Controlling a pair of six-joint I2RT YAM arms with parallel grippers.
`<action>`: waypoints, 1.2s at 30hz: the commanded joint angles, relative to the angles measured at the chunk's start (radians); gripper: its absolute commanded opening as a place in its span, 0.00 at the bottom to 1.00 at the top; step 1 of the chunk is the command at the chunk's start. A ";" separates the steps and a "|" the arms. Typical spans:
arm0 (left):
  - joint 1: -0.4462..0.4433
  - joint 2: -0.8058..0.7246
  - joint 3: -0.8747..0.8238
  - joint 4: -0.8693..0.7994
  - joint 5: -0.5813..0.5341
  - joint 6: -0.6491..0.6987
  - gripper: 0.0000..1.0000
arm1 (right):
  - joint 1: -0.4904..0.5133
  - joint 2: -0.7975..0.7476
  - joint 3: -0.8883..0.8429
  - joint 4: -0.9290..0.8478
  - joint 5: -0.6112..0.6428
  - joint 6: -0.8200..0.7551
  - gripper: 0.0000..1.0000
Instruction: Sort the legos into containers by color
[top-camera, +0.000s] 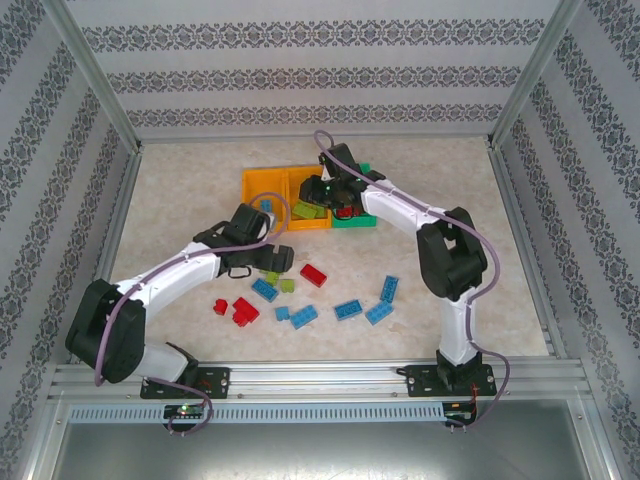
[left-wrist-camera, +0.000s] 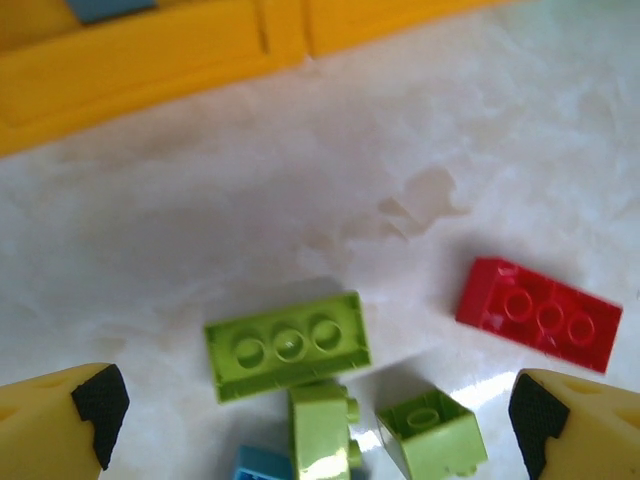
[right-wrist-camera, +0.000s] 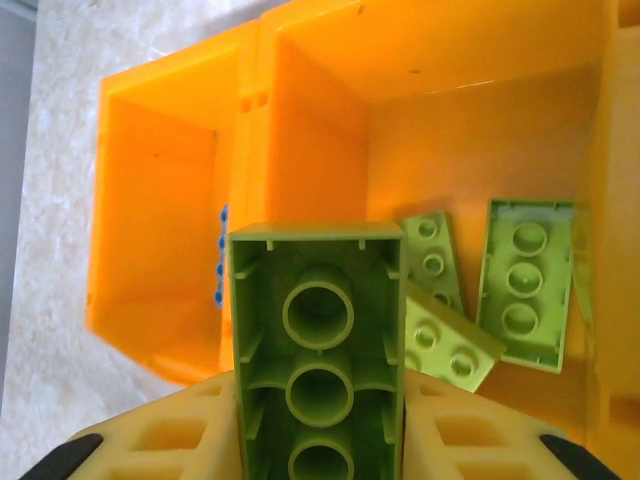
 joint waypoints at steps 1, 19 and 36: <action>-0.034 -0.030 -0.016 0.035 0.018 0.080 0.97 | -0.008 0.058 0.075 -0.019 -0.036 0.033 0.36; -0.153 0.030 -0.019 -0.044 0.024 0.083 0.78 | -0.018 0.146 0.171 -0.066 -0.018 0.063 0.54; -0.249 0.117 0.015 -0.101 -0.053 -0.125 0.64 | 0.002 0.026 0.143 -0.016 -0.037 0.043 0.72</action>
